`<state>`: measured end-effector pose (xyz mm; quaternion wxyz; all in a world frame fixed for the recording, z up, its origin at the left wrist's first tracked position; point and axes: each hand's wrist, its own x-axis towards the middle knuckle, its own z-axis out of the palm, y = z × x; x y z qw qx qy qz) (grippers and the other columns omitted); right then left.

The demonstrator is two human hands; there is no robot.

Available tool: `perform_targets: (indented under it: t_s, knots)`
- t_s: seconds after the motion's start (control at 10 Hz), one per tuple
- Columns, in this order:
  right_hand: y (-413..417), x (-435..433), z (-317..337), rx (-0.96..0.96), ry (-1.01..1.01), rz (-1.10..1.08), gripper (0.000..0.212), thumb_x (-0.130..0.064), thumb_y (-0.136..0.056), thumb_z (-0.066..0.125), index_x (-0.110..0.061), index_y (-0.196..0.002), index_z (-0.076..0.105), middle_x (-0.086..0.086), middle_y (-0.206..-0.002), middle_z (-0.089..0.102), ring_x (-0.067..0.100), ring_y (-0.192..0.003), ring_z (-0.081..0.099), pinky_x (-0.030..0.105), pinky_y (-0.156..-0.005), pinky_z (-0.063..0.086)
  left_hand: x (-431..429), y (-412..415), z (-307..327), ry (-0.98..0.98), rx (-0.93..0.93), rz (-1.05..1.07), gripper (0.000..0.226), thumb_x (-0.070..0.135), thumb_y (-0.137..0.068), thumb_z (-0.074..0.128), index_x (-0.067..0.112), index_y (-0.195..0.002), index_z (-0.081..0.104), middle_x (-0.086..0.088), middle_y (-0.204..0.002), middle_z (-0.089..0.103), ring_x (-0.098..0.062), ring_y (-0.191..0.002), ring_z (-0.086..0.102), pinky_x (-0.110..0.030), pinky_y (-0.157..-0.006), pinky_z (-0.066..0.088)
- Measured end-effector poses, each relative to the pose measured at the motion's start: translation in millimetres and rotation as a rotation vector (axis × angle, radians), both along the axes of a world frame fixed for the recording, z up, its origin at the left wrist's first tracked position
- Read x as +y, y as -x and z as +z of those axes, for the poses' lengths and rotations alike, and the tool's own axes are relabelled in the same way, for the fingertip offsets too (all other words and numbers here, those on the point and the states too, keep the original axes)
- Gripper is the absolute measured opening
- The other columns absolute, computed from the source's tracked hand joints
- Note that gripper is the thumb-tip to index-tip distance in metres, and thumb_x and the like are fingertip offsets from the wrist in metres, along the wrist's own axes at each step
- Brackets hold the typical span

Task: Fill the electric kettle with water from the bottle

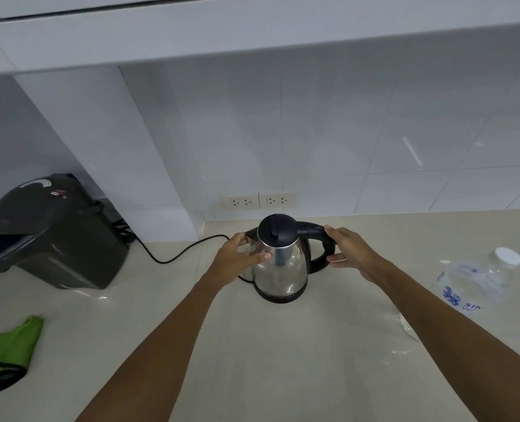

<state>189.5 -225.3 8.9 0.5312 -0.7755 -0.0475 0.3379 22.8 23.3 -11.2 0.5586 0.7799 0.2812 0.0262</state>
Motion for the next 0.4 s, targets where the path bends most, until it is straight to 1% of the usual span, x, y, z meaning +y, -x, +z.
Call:
perform_targets:
  t_s: [0.1, 0.2, 0.3, 0.4]
  knots:
    - [0.6, 0.3, 0.3, -0.008, 0.005, -0.006, 0.048, -0.055, -0.1, 0.051, -0.016, -0.126, 0.059, 0.004, -0.117, 0.064, 0.031, -0.095, 0.073, 0.046, -0.091, 0.06, 1.5, -1.8, -2.8, 0.006, 0.002, -0.003, 0.088, 0.069, -0.054, 0.094, 0.035, -0.131, 0.065, 0.01, -0.142, 0.064, -0.022, -0.133, 0.065, -0.058, -0.112, 0.054]
    - [1.3, -1.4, 3.2, -0.03, 0.041, 0.027, 0.05, -0.058, -0.1, 0.048, -0.017, -0.126, 0.058, 0.003, -0.117, 0.065, 0.03, -0.095, 0.073, 0.048, -0.091, 0.06, -2.4, 1.4, 3.6, -0.018, 0.005, -0.005, 0.084, 0.064, -0.063, 0.094, 0.033, -0.135, 0.062, 0.011, -0.14, 0.063, -0.021, -0.133, 0.064, -0.054, -0.114, 0.052]
    - [3.1, -2.8, 11.0, -0.135, 0.173, 0.092, 0.055, -0.062, -0.099, 0.043, -0.017, -0.131, 0.055, 0.006, -0.121, 0.065, 0.028, -0.1, 0.069, 0.045, -0.088, 0.061, -1.9, 3.3, 6.9, -0.11, -0.025, -0.055, 0.079, 0.05, -0.084, 0.09, 0.024, -0.149, 0.053, 0.007, -0.14, 0.059, -0.023, -0.137, 0.058, -0.043, -0.115, 0.048]
    - [13.6, -8.3, 28.9, -0.428, 0.379, 0.138, 0.064, -0.063, -0.099, 0.041, -0.016, -0.142, 0.049, 0.01, -0.135, 0.062, 0.033, -0.118, 0.062, 0.042, -0.097, 0.051, -11.5, 12.1, 29.4, -0.317, 0.058, -0.034, 0.087, 0.06, -0.092, 0.078, 0.02, -0.16, 0.043, 0.001, -0.159, 0.054, -0.027, -0.144, 0.053, -0.047, -0.115, 0.047]
